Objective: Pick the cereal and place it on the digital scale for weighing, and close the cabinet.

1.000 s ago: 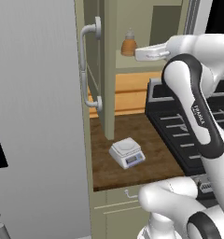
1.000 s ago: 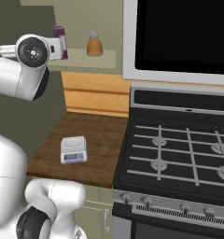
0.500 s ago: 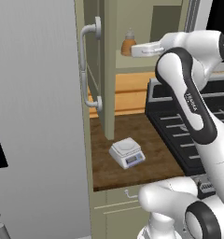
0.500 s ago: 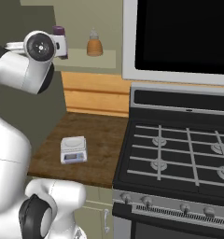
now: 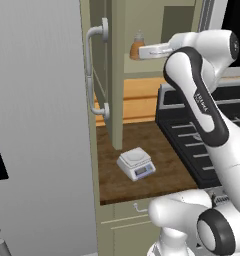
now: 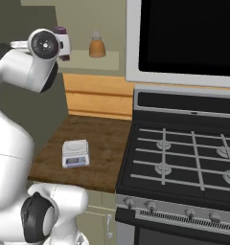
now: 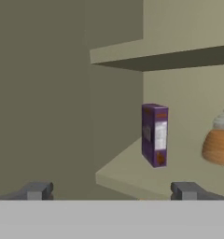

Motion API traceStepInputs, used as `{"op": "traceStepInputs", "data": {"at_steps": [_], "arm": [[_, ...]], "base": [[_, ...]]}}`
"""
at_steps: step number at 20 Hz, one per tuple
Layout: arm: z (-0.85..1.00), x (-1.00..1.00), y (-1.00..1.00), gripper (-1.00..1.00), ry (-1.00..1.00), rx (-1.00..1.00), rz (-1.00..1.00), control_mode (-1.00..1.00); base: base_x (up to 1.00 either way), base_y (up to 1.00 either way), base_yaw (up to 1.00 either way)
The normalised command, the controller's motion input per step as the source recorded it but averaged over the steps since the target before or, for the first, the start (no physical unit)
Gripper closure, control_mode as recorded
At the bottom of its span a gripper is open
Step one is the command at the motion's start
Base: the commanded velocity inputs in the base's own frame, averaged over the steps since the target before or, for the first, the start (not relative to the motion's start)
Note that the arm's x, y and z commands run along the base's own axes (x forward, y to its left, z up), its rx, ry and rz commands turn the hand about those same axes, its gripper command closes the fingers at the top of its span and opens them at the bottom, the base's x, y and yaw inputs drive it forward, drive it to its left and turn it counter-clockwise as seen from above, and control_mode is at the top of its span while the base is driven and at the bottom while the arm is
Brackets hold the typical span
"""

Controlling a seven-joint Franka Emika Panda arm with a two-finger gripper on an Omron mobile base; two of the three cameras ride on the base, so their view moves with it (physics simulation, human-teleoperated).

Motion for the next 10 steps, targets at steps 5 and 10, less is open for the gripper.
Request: {"op": "traceStepInputs", "data": {"at_steps": [5,10], "arm": [[0.0,0.28,-0.02,-1.0,0.0,0.0,0.0,-1.0],[0.0,0.55,0.0,-1.0,0.03,0.0,0.0,-1.0]], "base": [[0.0,0.0,0.0],[0.0,0.0,0.0]]}}
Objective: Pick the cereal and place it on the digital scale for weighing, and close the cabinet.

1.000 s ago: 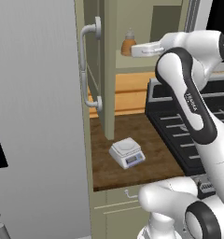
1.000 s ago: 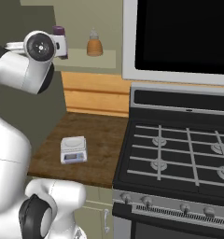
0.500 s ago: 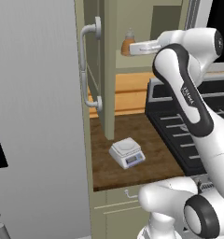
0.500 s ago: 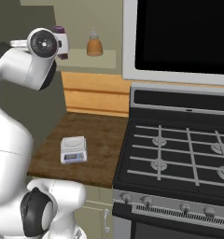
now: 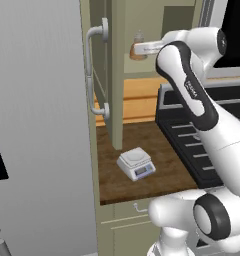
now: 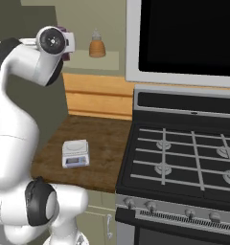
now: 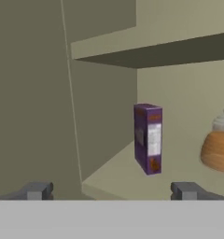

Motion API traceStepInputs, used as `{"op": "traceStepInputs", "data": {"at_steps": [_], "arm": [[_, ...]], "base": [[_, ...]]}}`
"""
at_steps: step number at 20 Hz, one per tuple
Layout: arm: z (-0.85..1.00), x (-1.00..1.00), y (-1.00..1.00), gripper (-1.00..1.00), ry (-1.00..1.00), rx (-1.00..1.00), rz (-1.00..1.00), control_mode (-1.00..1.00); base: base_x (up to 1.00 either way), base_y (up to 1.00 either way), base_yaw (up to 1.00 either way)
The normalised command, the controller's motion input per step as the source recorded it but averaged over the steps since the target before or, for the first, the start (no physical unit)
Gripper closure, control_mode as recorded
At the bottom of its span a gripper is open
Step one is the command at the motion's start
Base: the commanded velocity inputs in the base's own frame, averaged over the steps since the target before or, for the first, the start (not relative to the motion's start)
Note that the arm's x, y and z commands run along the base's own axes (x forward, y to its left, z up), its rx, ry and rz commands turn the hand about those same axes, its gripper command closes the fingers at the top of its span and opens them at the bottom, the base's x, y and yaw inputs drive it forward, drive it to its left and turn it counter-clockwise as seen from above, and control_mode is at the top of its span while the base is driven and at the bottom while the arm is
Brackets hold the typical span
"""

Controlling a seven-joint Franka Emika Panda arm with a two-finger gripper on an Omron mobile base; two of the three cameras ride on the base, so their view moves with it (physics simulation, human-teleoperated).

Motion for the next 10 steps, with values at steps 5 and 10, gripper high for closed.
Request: {"op": "traceStepInputs", "data": {"at_steps": [5,10], "arm": [[0.0,0.53,0.0,-1.0,0.02,0.0,0.0,-1.0],[0.0,0.56,0.0,-1.0,0.0,0.0,0.0,-1.0]], "base": [[0.0,0.0,0.0],[0.0,0.0,0.0]]}}
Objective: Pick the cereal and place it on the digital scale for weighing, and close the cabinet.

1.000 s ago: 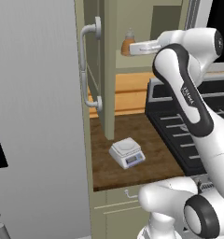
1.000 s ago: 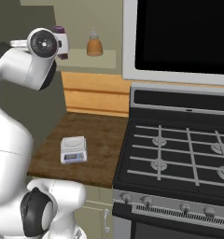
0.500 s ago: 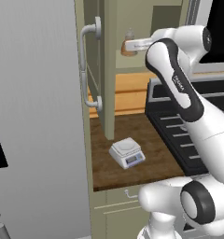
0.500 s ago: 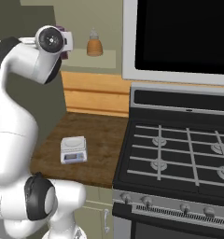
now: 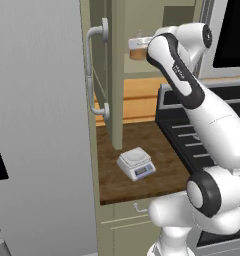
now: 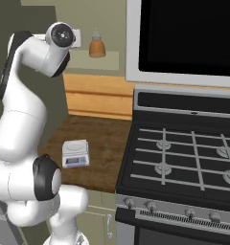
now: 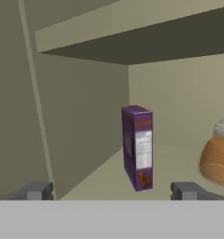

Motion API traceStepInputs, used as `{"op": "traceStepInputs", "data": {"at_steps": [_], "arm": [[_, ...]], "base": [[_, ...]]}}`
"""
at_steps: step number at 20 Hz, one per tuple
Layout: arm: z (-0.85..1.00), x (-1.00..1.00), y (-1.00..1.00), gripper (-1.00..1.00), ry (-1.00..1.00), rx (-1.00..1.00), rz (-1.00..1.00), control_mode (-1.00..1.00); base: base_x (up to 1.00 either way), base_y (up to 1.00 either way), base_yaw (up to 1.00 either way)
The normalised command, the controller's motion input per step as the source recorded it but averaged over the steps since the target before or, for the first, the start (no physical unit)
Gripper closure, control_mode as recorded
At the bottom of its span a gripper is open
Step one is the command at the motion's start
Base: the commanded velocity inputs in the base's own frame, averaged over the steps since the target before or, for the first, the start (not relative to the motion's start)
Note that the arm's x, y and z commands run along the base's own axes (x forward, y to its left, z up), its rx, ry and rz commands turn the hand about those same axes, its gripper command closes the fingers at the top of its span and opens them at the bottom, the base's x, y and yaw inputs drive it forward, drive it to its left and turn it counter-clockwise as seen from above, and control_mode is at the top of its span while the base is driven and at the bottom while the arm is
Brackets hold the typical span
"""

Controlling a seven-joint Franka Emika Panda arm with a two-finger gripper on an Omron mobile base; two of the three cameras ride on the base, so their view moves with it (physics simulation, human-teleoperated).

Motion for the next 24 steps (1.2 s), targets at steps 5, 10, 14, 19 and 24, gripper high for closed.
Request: {"op": "traceStepInputs", "data": {"at_steps": [5,10,14,19,24], "arm": [[0.0,0.56,0.0,-1.0,0.03,0.0,0.0,-1.0],[0.0,0.6,0.02,-1.0,0.07,-0.01,0.0,-1.0],[0.0,0.59,0.13,-1.0,0.06,-0.05,0.0,-1.0],[0.0,0.31,0.12,-1.0,0.05,-0.05,0.0,-1.0],[0.0,0.29,0.1,-1.0,0.0,-0.04,0.0,-1.0]], "base": [[0.0,0.0,0.0],[0.0,0.0,0.0],[0.0,0.0,0.0],[0.0,0.0,0.0],[0.0,0.0,0.0]]}}
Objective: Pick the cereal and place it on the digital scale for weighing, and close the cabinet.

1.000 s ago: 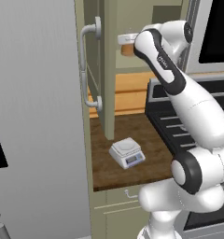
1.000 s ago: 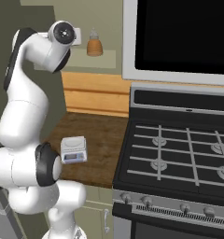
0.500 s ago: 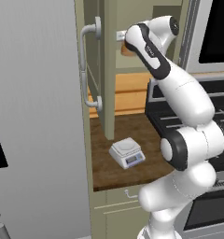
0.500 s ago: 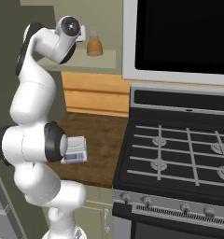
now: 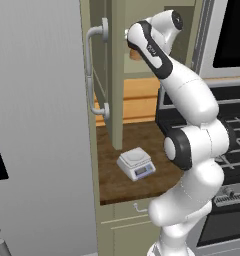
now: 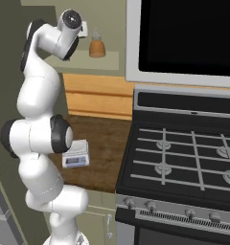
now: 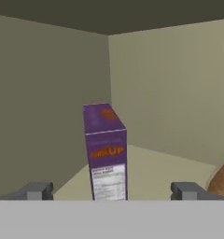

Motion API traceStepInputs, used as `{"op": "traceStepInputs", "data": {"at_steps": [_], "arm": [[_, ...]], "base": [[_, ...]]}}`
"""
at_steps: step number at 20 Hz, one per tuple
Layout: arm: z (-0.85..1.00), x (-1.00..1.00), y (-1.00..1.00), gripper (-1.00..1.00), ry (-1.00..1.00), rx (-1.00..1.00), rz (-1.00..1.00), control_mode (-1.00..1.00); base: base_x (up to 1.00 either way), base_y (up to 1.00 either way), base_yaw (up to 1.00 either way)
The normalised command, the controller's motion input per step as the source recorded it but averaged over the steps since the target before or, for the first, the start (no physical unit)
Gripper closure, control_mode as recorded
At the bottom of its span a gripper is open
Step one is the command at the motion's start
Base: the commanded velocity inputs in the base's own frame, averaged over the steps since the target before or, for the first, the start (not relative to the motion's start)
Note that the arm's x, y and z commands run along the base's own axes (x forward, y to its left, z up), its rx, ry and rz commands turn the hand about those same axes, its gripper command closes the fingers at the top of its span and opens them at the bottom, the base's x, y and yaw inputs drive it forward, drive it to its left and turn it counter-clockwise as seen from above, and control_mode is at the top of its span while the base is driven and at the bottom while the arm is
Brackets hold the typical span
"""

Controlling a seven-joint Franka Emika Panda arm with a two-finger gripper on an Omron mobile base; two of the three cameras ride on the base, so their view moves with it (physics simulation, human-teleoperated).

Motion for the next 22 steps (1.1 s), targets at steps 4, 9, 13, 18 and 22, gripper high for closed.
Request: {"op": "traceStepInputs", "data": {"at_steps": [4,9,13,18,22], "arm": [[0.0,0.33,0.17,-1.0,0.0,-0.06,0.0,-1.0],[-0.13,0.33,0.33,-1.0,-0.01,-0.06,0.0,-1.0],[-0.05,0.32,0.2,-1.0,-0.01,0.0,0.0,-1.0],[-0.09,0.36,0.19,1.0,0.0,0.0,0.0,-1.0],[0.0,0.15,0.02,1.0,0.0,0.0,0.0,-1.0]], "base": [[0.0,0.0,0.0],[0.0,0.0,0.0],[0.0,0.0,0.0],[0.0,0.0,0.0],[0.0,0.0,0.0]]}}
